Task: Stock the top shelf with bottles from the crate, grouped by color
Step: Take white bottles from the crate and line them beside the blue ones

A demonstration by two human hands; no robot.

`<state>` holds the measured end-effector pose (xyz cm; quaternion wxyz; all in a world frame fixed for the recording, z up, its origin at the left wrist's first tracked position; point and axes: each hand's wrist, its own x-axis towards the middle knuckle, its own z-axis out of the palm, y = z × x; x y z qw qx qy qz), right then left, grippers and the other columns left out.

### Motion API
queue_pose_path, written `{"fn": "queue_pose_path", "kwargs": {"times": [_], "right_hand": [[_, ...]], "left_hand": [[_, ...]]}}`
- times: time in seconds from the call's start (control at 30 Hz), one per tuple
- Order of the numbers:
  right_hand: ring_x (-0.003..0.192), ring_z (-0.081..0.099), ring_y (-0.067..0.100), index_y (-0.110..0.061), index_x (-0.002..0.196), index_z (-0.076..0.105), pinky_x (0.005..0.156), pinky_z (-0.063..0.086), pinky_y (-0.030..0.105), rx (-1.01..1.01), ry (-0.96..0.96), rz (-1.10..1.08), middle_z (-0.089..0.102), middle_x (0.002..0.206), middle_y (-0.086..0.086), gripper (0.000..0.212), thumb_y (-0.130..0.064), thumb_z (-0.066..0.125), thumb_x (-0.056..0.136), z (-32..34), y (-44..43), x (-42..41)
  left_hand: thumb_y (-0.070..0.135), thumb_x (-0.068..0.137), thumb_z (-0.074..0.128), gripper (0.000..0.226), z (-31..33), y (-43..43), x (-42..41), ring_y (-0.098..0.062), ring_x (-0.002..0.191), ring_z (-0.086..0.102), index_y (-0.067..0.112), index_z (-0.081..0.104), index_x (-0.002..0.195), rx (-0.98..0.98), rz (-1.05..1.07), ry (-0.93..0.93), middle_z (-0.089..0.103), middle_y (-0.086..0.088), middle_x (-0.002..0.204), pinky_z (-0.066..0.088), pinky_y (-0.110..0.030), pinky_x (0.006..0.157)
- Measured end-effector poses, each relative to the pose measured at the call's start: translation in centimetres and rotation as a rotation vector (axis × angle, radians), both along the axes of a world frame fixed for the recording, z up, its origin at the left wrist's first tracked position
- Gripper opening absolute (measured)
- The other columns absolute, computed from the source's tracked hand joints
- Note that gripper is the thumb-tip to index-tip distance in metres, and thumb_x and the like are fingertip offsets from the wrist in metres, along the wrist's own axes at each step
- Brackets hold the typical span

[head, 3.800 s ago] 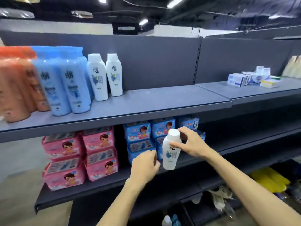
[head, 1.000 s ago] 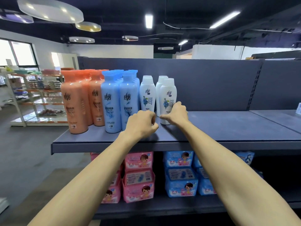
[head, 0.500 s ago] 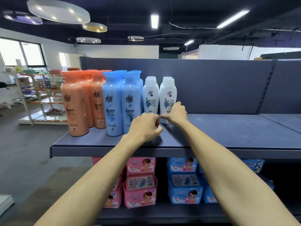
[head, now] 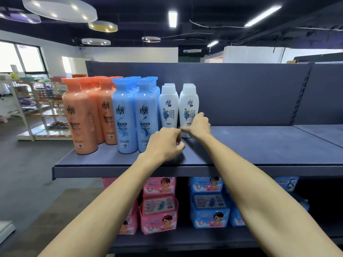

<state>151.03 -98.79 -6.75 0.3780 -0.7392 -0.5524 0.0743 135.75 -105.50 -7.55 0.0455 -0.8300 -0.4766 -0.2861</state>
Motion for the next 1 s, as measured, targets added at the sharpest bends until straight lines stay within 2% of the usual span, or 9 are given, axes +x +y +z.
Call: {"fn": "queue_pose_path", "kwargs": {"times": [0.17,0.3,0.47,0.6,0.73,0.87,1.0], "right_hand": [[0.102,0.057,0.03,-0.004,0.115,0.043,0.069,0.041,0.033,-0.059,-0.062,0.036,0.052,0.112,0.01,0.088,-0.05,0.091,0.057,1.1,-2.3,0.7],[0.089,0.056,0.028,-0.014,0.101,0.049,0.065,0.04,0.033,-0.049,-0.174,0.039,0.057,0.104,0.005,0.065,-0.054,0.084,0.064,1.8,-4.4,1.5],[0.092,0.055,0.026,-0.015,0.114,0.055,0.071,0.041,0.034,-0.029,-0.268,0.022,0.059,0.11,0.004,0.064,-0.055,0.079,0.071,2.8,-7.1,3.0],[0.091,0.059,0.028,-0.013,0.106,0.058,0.072,0.048,0.035,-0.026,-0.283,-0.002,0.062,0.105,0.006,0.054,-0.053,0.077,0.074,3.0,-9.6,5.0],[0.096,0.06,0.028,-0.011,0.11,0.059,0.08,0.054,0.04,-0.031,-0.32,-0.041,0.063,0.107,0.007,0.053,-0.051,0.074,0.078,2.8,-12.5,7.6],[0.102,0.06,0.025,-0.014,0.116,0.059,0.085,0.054,0.041,-0.034,-0.328,-0.067,0.064,0.112,0.005,0.052,-0.05,0.071,0.081,2.2,-15.3,10.6],[0.106,0.061,0.022,-0.018,0.116,0.063,0.088,0.052,0.037,0.001,-0.314,-0.104,0.066,0.116,0.0,0.045,-0.049,0.069,0.084,0.9,-18.4,13.6]], "left_hand": [[0.03,0.08,0.056,0.009,0.2,-0.6,-0.4,-0.027,0.079,0.06,0.022,0.061,0.082,-0.012,-0.003,0.015,0.067,0.001,0.081,0.043,-0.031,0.064],[0.031,0.081,0.056,0.01,0.8,-1.2,-0.1,-0.027,0.08,0.06,0.022,0.061,0.083,-0.013,-0.007,0.029,0.067,0.001,0.084,0.045,-0.032,0.066],[0.031,0.08,0.055,0.01,1.7,-2.3,1.3,-0.028,0.084,0.061,0.023,0.06,0.084,-0.011,-0.026,0.047,0.067,0.001,0.087,0.046,-0.032,0.068],[0.031,0.081,0.055,0.011,1.8,-3.6,3.0,-0.027,0.085,0.059,0.022,0.06,0.084,0.001,-0.063,0.05,0.066,0.001,0.087,0.042,-0.032,0.066],[0.031,0.082,0.056,0.01,1.6,-5.3,5.3,-0.024,0.085,0.06,0.022,0.06,0.083,0.01,-0.116,0.05,0.067,0.003,0.086,0.042,-0.031,0.065],[0.031,0.083,0.057,0.012,1.2,-7.0,7.9,-0.022,0.086,0.058,0.02,0.062,0.085,0.013,-0.177,0.041,0.067,0.004,0.088,0.041,-0.03,0.066],[0.033,0.083,0.057,0.013,0.2,-9.1,11.0,-0.024,0.086,0.06,0.021,0.062,0.086,-0.009,-0.223,0.046,0.068,0.003,0.089,0.043,-0.031,0.067]]}}
